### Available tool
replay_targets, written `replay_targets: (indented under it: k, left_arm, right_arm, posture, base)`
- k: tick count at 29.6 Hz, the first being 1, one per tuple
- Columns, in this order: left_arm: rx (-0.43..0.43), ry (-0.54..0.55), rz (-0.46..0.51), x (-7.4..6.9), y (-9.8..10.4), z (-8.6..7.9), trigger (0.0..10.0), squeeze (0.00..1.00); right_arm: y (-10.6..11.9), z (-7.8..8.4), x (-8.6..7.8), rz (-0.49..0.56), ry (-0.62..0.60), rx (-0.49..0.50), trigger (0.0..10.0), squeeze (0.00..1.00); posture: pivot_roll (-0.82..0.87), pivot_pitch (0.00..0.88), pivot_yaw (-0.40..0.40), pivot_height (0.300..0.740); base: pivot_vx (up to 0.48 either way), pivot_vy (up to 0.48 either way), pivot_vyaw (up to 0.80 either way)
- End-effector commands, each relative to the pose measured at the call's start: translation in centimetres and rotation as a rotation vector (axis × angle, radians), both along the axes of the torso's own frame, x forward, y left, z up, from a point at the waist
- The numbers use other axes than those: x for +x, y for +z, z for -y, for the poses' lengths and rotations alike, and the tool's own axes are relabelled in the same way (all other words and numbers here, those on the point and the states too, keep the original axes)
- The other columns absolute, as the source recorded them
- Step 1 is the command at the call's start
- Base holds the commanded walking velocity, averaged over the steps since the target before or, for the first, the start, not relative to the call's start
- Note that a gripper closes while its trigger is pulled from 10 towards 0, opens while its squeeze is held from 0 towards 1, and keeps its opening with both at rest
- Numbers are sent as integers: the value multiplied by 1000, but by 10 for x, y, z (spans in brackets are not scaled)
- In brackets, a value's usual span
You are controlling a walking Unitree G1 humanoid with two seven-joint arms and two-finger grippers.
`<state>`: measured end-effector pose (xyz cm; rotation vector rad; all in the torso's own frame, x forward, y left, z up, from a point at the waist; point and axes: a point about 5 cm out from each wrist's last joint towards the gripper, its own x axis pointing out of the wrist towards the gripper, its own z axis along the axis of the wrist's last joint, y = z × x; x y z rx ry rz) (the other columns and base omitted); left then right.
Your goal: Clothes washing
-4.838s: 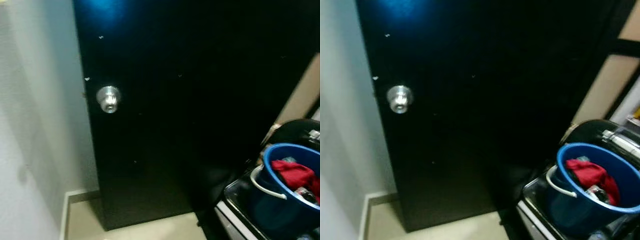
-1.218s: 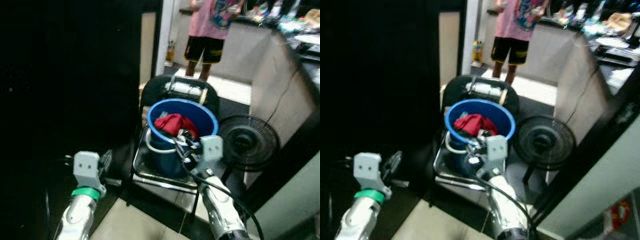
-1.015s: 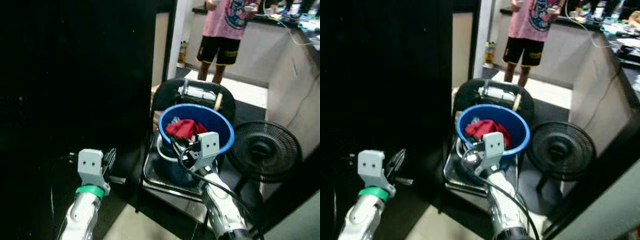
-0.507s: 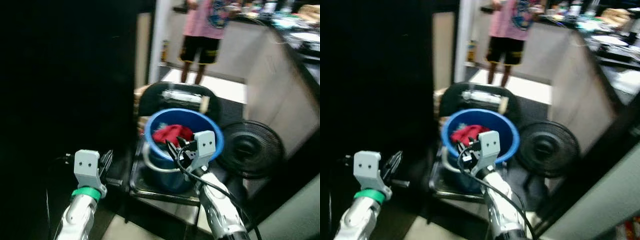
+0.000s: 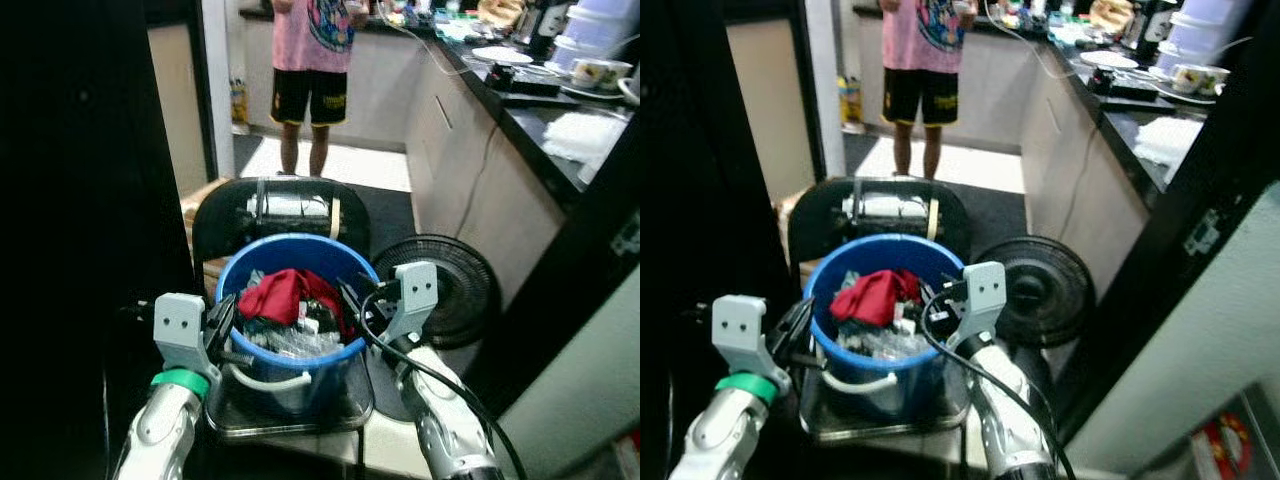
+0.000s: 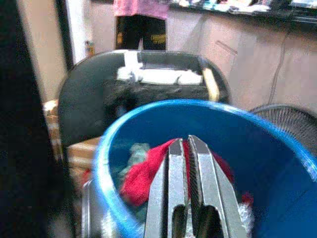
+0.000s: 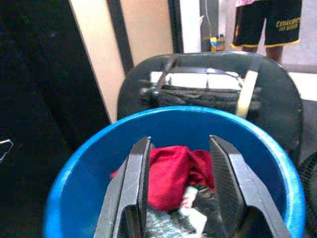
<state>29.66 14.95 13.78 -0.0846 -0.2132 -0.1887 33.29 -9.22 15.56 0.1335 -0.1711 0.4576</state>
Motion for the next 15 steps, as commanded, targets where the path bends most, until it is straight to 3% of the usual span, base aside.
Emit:
replay_targets:
  k: [1, 3, 15]
  left_arm:
    - [9, -7, -22, -3, -4, 0, 10000, 0]
    - [4, -19, -21, -4, -4, 3, 10000, 0]
    - [-11, -24, -20, -4, -1, 4, 10000, 0]
  right_arm:
    - [3, -3, -1, -1, 23, -4, 10000, 0]
    - [5, -7, -2, 9, 53, -31, 10000, 0]
    - [9, -10, -3, 26, 59, -24, 10000, 0]
  posture:
    - [-3, 31, -7, 740]
    - [-2, 32, -12, 740]
    - [0, 37, -18, 740]
  base:
    - [349, 0, 581]
    - [343, 0, 800]
    - [339, 0, 0]
